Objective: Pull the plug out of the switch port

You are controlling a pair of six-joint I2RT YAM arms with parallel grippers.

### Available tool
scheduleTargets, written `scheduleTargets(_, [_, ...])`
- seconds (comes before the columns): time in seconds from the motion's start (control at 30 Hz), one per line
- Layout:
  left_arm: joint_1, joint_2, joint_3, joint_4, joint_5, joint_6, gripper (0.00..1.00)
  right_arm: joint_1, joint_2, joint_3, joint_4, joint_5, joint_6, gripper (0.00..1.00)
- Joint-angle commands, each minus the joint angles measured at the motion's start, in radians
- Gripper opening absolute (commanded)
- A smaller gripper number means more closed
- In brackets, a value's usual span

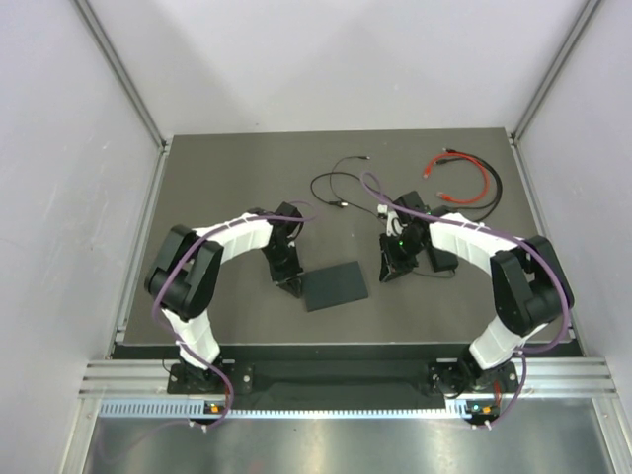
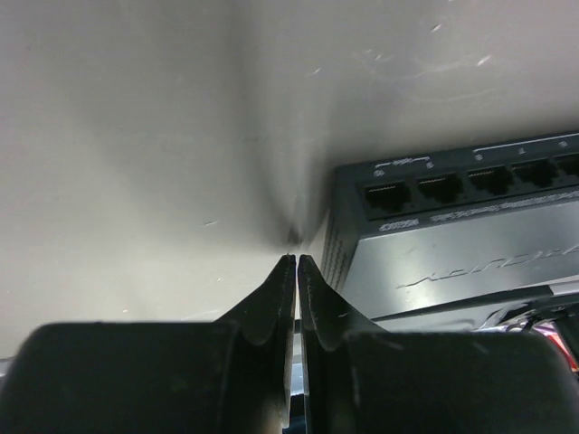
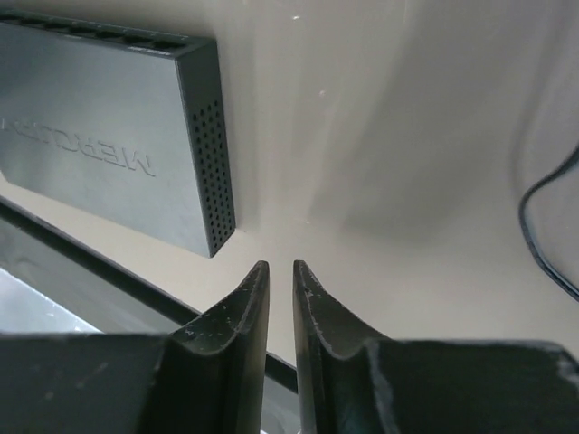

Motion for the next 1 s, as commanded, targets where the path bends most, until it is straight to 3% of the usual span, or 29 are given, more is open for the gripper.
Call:
scheduleTargets(0.0, [0.001,0.008,0.049,-0.001,-0.009,-0.003,0.09,0.017,-0.006,0.0,0.076,-0.054,-0.009,0.14])
scheduleTargets(0.43, [0.003,0.117,0.166,0.027,0.043,0.008,0.09,0.106,0.111,0.032,0.145,-0.156,0.028,0.1])
scheduleTargets(0.77, [0.004,0.343,0.5,0.013,0.149,-0.006,0.09,0.141,0.146,0.054,0.264,-0.334,0.141,0.1])
scheduleTargets(0.97, [0.086,0.333,0.654,-0.134,0.008,0.026,0.11,0.143,0.1,0.097,0.177,-0.304,0.12,0.09])
